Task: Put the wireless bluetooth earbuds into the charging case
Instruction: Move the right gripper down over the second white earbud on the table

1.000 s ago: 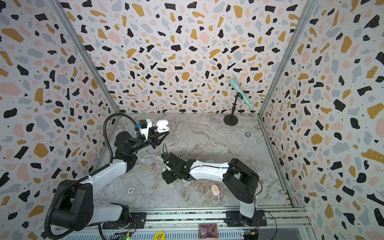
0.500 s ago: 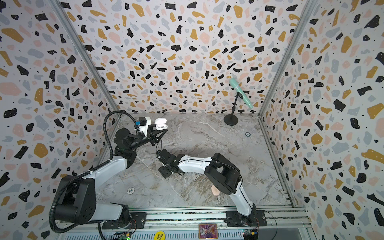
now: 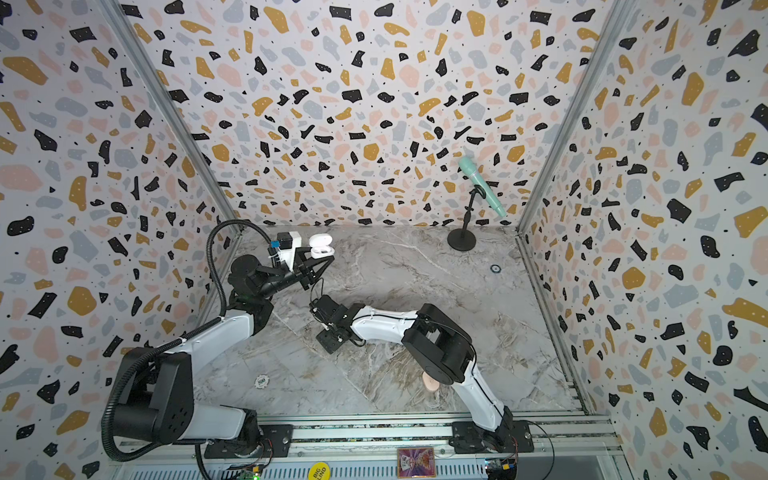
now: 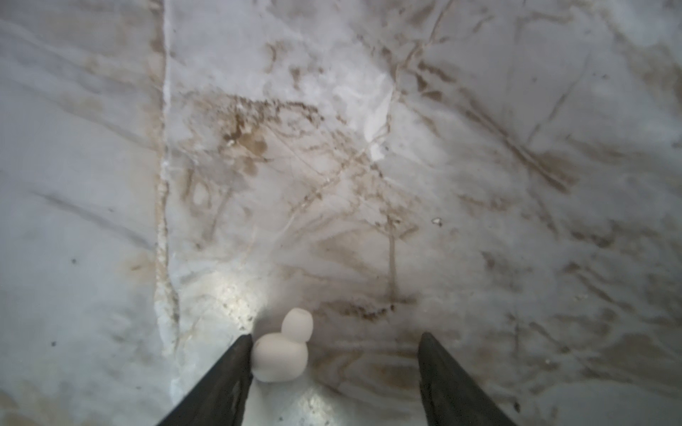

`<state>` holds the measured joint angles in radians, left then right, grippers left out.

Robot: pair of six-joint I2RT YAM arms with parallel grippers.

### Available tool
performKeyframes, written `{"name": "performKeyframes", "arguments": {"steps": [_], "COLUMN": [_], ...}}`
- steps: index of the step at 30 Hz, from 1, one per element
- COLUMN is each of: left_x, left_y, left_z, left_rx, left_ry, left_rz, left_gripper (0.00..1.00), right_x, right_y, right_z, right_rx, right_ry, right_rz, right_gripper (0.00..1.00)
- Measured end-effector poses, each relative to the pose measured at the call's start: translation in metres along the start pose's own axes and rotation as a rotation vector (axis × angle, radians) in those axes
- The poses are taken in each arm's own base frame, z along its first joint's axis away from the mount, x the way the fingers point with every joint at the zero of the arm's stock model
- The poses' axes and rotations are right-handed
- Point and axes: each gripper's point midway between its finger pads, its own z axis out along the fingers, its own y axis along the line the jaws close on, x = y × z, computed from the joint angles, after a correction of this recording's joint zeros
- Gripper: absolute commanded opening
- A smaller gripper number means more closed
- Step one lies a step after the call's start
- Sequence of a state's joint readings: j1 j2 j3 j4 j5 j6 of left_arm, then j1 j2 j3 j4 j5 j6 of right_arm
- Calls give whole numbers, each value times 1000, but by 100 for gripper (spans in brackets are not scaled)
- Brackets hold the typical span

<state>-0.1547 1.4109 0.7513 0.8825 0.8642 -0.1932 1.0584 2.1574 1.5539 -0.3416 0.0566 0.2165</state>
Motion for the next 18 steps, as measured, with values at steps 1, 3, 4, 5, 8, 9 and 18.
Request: {"name": "performKeyframes", "arguments": {"steps": [1, 3, 4, 5, 8, 9, 18], "left_x": [-1, -1, -1, -1, -1, -1, -1], "left_y": [1, 0, 0, 0, 1, 0, 1], "left_z": [-1, -1, -1, -1, -2, -2, -3], "left_rx": [0, 5, 6, 5, 7, 8, 8], "left_ry": [0, 0, 0, 1, 1, 1, 2], "left_rz": [1, 2, 1, 2, 2, 2, 2], "left_gripper": [32, 32, 32, 32, 32, 32, 32], "right_x": [1, 1, 1, 1, 3, 4, 5], "right_y": [-3, -5, -7, -9, -20, -25, -55], "right_z": [0, 0, 0, 0, -2, -3, -4], "right_rx": [7, 16, 20, 24, 42, 50, 88], "right_ry": [3, 4, 5, 5, 8, 10, 16], "right_rz": [2, 3, 5, 7, 13, 14, 14], "right_gripper": [72, 71, 71, 71, 72, 72, 73]}}
